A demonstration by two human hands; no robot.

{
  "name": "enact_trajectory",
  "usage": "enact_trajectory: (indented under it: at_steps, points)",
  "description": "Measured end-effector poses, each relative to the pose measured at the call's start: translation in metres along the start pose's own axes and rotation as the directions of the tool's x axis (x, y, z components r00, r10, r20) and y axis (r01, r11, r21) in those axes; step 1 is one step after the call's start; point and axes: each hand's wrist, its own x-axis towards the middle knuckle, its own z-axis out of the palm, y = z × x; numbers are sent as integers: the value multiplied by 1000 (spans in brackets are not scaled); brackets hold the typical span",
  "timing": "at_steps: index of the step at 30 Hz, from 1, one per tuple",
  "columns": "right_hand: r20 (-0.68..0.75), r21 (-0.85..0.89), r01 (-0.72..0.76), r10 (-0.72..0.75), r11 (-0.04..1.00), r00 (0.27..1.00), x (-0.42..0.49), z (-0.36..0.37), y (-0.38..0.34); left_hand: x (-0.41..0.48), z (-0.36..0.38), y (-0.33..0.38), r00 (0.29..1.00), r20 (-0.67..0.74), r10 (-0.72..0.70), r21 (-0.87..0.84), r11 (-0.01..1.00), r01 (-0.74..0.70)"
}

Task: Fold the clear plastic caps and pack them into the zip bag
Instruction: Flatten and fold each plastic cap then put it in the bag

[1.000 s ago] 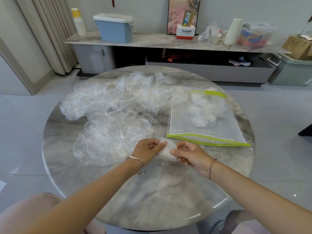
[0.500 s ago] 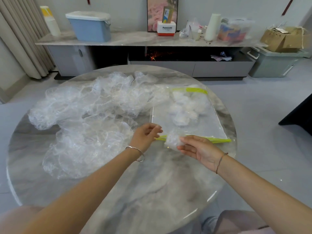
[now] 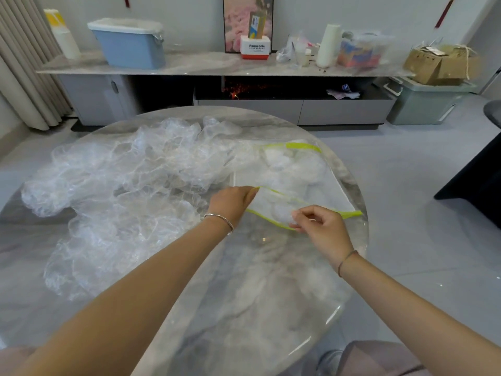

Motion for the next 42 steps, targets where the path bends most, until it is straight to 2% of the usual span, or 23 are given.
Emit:
enact_trajectory:
  at_steps: [2, 4, 5, 7, 10, 11, 13, 15, 17, 20, 25, 28, 30, 33, 38, 40, 42]
  points:
    - [-15, -247, 229, -240, 942, 971, 4, 3, 8, 0, -6, 7, 997, -79, 20, 9, 1000, -19]
    - [26, -430, 391, -421, 814, 907, 11, 6, 12, -2, -11, 14, 990, -132, 37, 27, 999, -34]
    - [61, -512, 428, -466, 745, 883, 16, 7, 13, -4, -13, 16, 987, -153, 43, 33, 999, -39]
    - [161, -666, 397, -398, 631, 903, 28, 11, 16, -8, -17, 20, 984, -176, 39, 31, 999, -34]
    - [281, -908, 291, -77, 302, 957, 45, 19, 30, -13, -24, 24, 984, -176, 10, -7, 1000, -12]
    - [262, -933, 246, 26, 264, 965, 50, 19, 33, -13, -26, 25, 984, -176, 3, -16, 1000, -6]
    - [213, -950, 158, 192, 268, 958, 60, 20, 39, -15, -28, 26, 986, -169, -4, -28, 1000, -1]
    - [179, -961, 119, 237, 250, 955, 70, 20, 43, -16, -28, 26, 987, -161, 0, -3, 1000, 0]
    - [155, -967, 99, 234, 236, 960, 77, 18, 44, -16, -26, 25, 988, -154, 11, 43, 999, -5]
    - [160, -958, 99, 214, 271, 964, 73, 17, 42, -14, -19, 20, 994, -107, 5, 64, 998, 1]
    - [242, -923, 179, 153, 341, 958, 37, 26, 34, -16, -8, 2, 995, 83, 53, 7, 999, -54]
    - [305, -899, 239, 135, 366, 943, 14, 32, 26, -30, -10, -11, 967, 240, 83, 148, 982, -121]
    - [354, -880, 275, 150, 387, 923, 0, 37, 24, -44, -18, -24, 962, 263, 71, 215, 968, -130]
    - [478, -818, 352, 199, 455, 855, -19, 48, 24, -75, -35, -50, 961, 275, -26, 300, 952, -60]
    - [653, -698, 568, 62, 436, 755, -33, 71, 20, -127, -45, -97, 878, 347, -330, 463, 874, 146]
    - [665, -681, 585, 39, 441, 746, -33, 78, 21, -137, -40, -107, 874, 347, -341, 445, 880, 167]
    - [676, -668, 607, 9, 432, 737, -32, 83, 21, -142, -38, -109, 907, 305, -292, 382, 910, 165]
